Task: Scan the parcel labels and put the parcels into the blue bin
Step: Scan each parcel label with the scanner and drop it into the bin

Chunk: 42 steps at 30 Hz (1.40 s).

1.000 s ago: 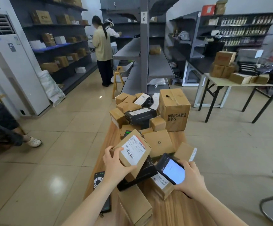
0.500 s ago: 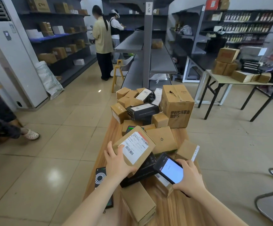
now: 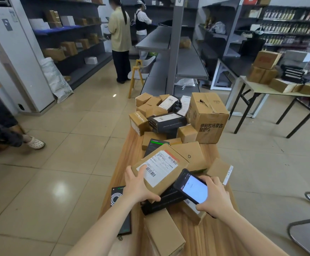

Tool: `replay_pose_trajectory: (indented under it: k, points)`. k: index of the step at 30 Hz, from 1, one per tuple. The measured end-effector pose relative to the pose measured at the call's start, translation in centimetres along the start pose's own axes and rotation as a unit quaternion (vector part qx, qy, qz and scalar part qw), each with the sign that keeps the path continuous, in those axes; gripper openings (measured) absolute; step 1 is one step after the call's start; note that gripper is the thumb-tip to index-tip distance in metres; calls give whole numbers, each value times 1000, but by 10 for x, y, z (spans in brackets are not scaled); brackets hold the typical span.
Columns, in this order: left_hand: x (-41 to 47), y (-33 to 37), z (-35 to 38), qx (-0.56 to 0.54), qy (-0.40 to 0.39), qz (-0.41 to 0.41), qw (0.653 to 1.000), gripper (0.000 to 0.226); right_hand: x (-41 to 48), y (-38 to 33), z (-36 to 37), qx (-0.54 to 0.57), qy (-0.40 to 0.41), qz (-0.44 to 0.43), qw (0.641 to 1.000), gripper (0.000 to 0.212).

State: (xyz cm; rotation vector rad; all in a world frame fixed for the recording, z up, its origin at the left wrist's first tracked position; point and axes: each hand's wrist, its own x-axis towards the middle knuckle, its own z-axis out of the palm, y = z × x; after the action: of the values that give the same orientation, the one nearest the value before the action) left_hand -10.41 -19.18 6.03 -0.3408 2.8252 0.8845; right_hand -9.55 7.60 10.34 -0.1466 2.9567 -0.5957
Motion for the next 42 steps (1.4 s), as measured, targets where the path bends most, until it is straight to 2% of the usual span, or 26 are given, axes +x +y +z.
replay_pose_trajectory:
  k: [5, 10, 18, 35, 39, 42]
  points:
    - [-1, -3, -4, 15, 41, 63, 997, 124, 13, -6, -18, -69, 13, -37, 997, 94]
    - [-7, -3, -17, 43, 77, 133, 987, 127, 21, -14, -40, -177, 26, -77, 981, 94]
    - [-15, -1, -31, 99, 80, 176, 976, 133, 18, -26, -46, -223, 55, -105, 968, 91]
    - [-56, -16, -50, 120, 107, 203, 966, 134, -9, -33, -43, -201, 87, -148, 964, 92]
    - [-80, -40, -55, 94, 131, 167, 973, 129, -17, -45, -32, -116, 64, -139, 981, 95]
    - [-111, -73, -61, 52, 157, 104, 981, 126, -25, -67, -16, -72, 41, -158, 984, 96]
